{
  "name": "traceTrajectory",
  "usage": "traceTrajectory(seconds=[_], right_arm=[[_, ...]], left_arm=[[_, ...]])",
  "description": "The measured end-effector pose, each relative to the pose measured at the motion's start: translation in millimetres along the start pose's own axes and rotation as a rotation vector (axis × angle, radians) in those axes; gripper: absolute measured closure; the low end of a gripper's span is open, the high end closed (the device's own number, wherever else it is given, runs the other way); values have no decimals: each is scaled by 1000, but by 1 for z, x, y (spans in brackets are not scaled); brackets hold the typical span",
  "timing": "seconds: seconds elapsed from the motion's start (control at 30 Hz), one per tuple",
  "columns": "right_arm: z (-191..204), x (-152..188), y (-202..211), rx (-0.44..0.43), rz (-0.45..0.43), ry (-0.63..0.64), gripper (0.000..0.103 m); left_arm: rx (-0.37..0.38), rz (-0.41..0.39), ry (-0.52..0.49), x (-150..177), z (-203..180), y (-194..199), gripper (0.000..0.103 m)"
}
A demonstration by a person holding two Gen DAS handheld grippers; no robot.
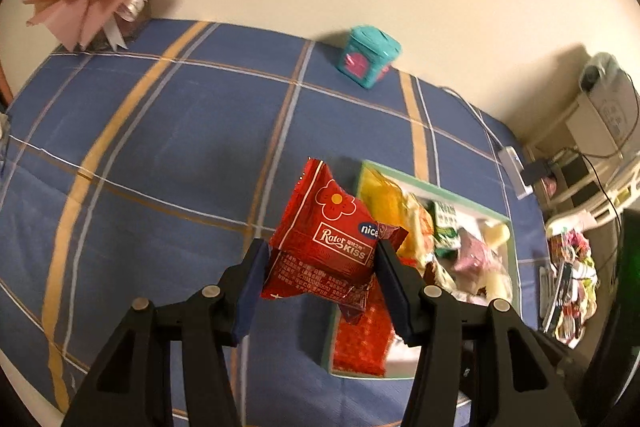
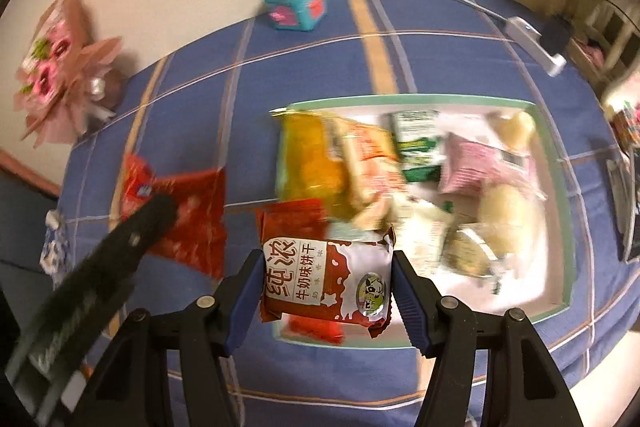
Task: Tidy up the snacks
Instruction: 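Carry the candy bag and milk biscuit pack into the white tray and release both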
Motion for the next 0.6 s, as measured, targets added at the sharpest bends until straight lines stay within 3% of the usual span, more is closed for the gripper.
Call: traceTrajectory(seconds=[0.3,0.6], right_arm=[[-75,-13,10,6,-22,-173,38],[-94,-20,18,-20,-53,-213,38]], left_arm=[[29,63,-112,15,-53,-23,47],[13,115,-206,28,-89,-42,47]])
Point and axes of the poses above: each gripper's, at about its wrist camera, not at the fingertips, and y roughly against the way its jaws point, z to its left, x to its underside, the point moved 9 cm from there along -y, roughly the way its jaws point, and after that the axes turned 15 degrees about z, right-handed, at the moved point
